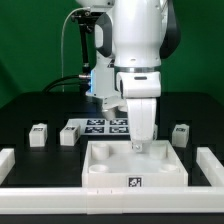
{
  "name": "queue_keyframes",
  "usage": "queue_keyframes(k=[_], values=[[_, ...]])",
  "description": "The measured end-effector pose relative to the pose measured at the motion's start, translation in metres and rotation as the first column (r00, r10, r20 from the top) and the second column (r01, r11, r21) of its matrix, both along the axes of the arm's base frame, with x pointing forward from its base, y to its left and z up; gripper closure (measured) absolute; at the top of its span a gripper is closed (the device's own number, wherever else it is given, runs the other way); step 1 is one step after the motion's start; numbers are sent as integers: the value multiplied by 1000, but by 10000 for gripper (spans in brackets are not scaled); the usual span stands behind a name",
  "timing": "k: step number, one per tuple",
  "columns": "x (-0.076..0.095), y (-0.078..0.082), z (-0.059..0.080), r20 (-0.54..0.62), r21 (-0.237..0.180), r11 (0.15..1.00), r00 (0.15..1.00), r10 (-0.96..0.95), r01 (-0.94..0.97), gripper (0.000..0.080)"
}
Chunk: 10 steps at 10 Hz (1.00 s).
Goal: Assemble one leg
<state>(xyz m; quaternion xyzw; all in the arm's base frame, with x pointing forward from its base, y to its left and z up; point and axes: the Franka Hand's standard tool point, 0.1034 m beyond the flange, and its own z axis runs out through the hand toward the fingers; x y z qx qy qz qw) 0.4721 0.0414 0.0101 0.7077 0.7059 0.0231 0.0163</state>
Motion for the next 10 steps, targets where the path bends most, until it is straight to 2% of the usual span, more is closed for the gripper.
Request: queue_keyframes(k=[2,5,8,9,10], values=[[8,17,0,8,7,1000,1000,12,-12,739],[19,41,1,-21,-15,999,999,40,-41,739],[20,42,1,-28,-19,1000,999,19,-20,739],[20,42,1,-28,-19,1000,999,19,-19,668],[20,42,1,-28,-19,1000,999,19,-19,488]])
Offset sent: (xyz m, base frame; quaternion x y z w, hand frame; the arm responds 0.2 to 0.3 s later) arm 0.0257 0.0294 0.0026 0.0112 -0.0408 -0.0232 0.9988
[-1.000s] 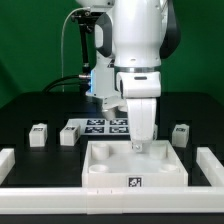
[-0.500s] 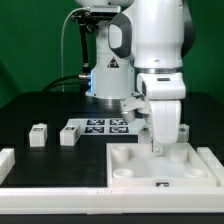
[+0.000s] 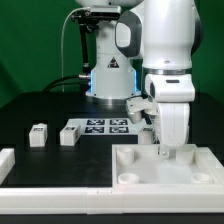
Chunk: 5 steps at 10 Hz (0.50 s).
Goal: Assemble one leg
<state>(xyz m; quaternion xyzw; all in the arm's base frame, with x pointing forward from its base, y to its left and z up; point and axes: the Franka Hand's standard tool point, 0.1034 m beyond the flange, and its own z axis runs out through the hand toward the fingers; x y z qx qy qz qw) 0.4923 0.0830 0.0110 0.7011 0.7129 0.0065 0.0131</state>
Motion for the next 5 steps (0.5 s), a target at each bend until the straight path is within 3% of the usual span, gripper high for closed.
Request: queue_keyframes(k=[1,2,3,5], values=[[0,0,0,0,0,1000,1000,0,0,488],[0,0,0,0,0,1000,1000,0,0,287],[0,0,0,0,0,1000,1000,0,0,190],[0,0,0,0,0,1000,1000,0,0,157]])
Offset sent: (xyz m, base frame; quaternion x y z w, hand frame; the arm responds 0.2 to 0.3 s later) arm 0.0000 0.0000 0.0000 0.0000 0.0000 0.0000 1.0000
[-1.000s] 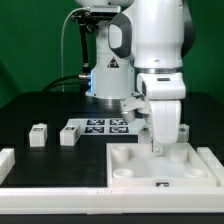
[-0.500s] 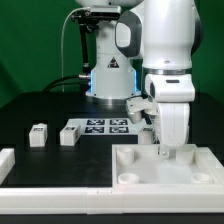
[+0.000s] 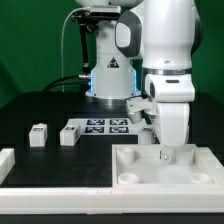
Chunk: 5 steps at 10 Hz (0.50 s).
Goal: Assemble one leg
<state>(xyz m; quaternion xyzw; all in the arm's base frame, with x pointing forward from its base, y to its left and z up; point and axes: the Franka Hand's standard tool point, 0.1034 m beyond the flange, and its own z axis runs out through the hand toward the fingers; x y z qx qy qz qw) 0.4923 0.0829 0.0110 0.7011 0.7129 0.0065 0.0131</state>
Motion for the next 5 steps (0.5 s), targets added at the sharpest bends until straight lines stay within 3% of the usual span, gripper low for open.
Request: queue_keyframes(k=[5], values=[[0,0,1,4,2,1000,1000,-5,5,150]])
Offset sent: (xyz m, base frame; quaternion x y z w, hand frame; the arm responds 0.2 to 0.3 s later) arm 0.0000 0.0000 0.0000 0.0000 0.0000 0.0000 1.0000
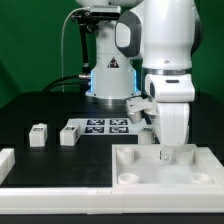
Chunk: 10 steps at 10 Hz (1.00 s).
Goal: Assemble one leg
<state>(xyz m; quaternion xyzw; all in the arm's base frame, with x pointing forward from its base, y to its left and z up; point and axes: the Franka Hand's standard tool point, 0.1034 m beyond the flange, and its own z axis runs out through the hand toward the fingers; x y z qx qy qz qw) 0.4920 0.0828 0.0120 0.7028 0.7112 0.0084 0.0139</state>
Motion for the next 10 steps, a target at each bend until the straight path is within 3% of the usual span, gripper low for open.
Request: queue_keyframes(k=[3,4,7,9,10], values=[[-24,1,26,34,9,997,996,-77,76,150],[-28,2,29,35,9,995,994,-99,99,150],[-28,1,26,30,9,994,994,-106,106,150],[-28,3,26,23,29,944,944,-328,327,150],[-29,3,26,11,43,876,877,-481,480,150]])
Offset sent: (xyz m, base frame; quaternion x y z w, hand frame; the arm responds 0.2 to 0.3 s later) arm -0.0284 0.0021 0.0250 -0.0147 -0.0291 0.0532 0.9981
